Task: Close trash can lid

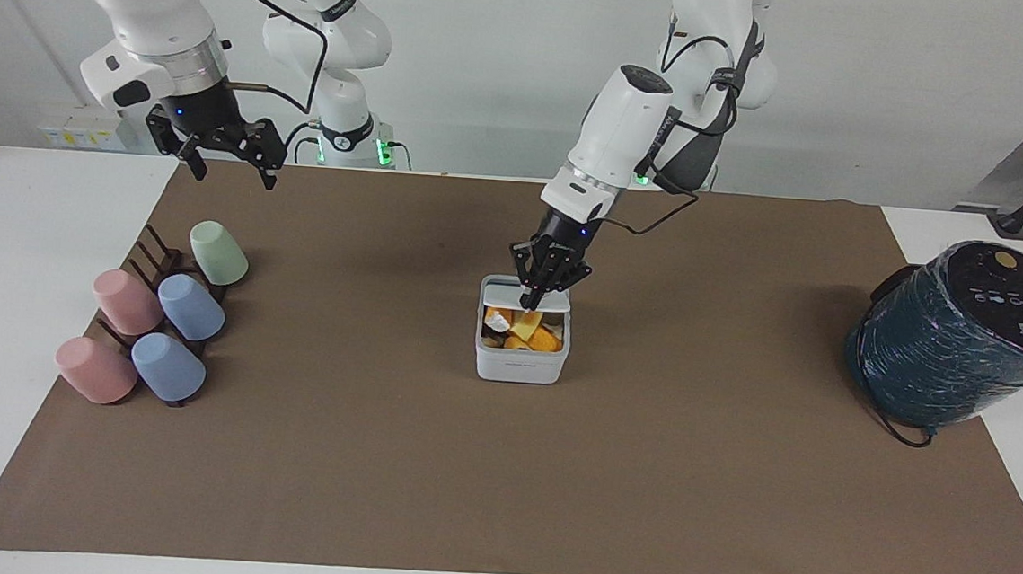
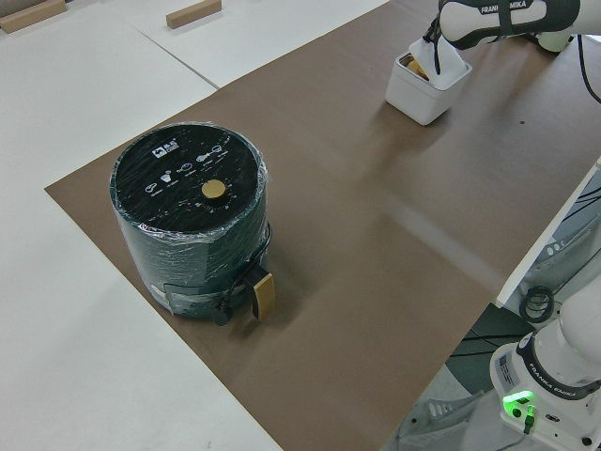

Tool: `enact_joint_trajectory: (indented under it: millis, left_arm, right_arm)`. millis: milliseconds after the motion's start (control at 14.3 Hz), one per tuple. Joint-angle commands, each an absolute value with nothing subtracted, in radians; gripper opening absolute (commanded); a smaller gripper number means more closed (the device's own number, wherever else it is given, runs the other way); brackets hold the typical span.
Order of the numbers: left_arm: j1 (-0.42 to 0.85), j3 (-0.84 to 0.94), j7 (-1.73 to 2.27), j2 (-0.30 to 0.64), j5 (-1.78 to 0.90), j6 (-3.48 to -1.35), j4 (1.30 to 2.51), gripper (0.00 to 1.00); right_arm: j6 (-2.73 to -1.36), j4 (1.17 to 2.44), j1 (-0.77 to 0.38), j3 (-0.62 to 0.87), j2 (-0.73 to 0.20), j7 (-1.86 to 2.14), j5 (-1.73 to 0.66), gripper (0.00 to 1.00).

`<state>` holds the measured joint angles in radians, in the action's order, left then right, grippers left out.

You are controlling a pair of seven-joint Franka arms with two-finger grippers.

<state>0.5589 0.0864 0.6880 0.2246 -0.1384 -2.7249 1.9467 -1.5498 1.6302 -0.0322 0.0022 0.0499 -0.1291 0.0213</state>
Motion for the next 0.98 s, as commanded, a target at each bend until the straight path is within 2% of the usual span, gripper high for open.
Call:
enact_joint_trajectory:
  millis: [0,350,910]
  left_arm:
    - [0.555,0.089,0.676,0.259,-0.155,-2.747,1.919,0.11]
    - [0.555,0.087,0.667,0.267,-0.155,-2.743,1.936,0.11]
    - [0.571,0.087,0.646,0.337,-0.153,-2.743,1.939,0.11]
  right_arm:
    - [-1.555,1.655,-0.021,0.006,0.074,-0.109,0.023,1.0]
    - [-1.555,1.657,-0.021,0.006,0.074,-0.109,0.021,1.0]
    - [-1.554,1.655,-0.021,0.006,0.074,-0.11,0.023,1.0]
